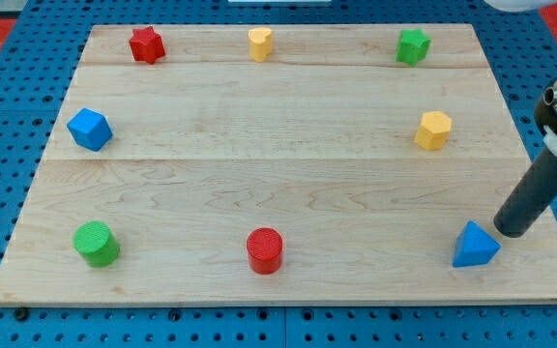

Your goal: Move the red circle into the green circle

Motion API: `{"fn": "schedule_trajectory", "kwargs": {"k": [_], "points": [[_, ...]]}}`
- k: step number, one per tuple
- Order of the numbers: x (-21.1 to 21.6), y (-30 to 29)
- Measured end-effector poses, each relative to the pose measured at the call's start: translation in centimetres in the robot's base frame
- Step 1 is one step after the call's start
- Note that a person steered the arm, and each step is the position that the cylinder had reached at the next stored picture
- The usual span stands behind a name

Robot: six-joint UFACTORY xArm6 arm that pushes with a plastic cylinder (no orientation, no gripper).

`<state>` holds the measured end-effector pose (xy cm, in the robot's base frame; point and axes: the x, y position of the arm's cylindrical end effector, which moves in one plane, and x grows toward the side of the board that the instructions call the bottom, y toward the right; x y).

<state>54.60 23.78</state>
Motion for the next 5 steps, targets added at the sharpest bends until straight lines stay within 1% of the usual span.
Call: {"fn": "schedule_trajectory", "kwargs": {"k": [1,2,3,4,5], "points": [[1.9,2.2],[4.7,-0.9],[7.2,-7.2],[5.0,-13.9],[5.2,-22.9]]}}
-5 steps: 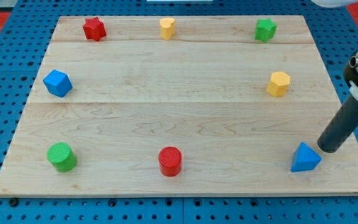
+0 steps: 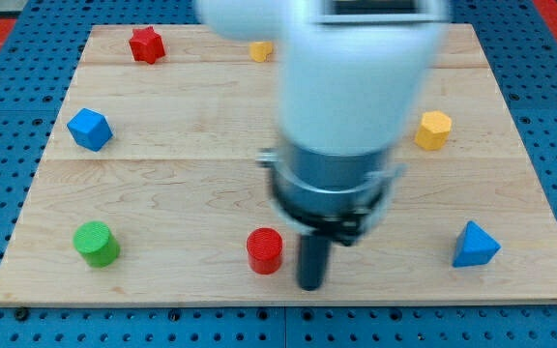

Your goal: Move the red circle into the green circle

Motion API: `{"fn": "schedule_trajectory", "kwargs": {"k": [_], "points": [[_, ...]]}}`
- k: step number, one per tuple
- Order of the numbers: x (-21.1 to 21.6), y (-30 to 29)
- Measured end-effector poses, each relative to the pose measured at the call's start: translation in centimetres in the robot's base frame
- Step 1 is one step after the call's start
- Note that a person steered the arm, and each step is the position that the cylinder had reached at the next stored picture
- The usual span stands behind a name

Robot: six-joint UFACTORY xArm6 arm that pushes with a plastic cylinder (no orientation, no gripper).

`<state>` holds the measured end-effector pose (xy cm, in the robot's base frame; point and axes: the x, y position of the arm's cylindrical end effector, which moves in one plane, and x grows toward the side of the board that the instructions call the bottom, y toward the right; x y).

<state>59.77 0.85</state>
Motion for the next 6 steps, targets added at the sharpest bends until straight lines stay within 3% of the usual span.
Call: {"fn": "schedule_trajectory", "kwargs": {"k": [4,5,6], "points": [[-4.0,-2.0],[-3.2,-10.3],[-3.1,-11.6]]}}
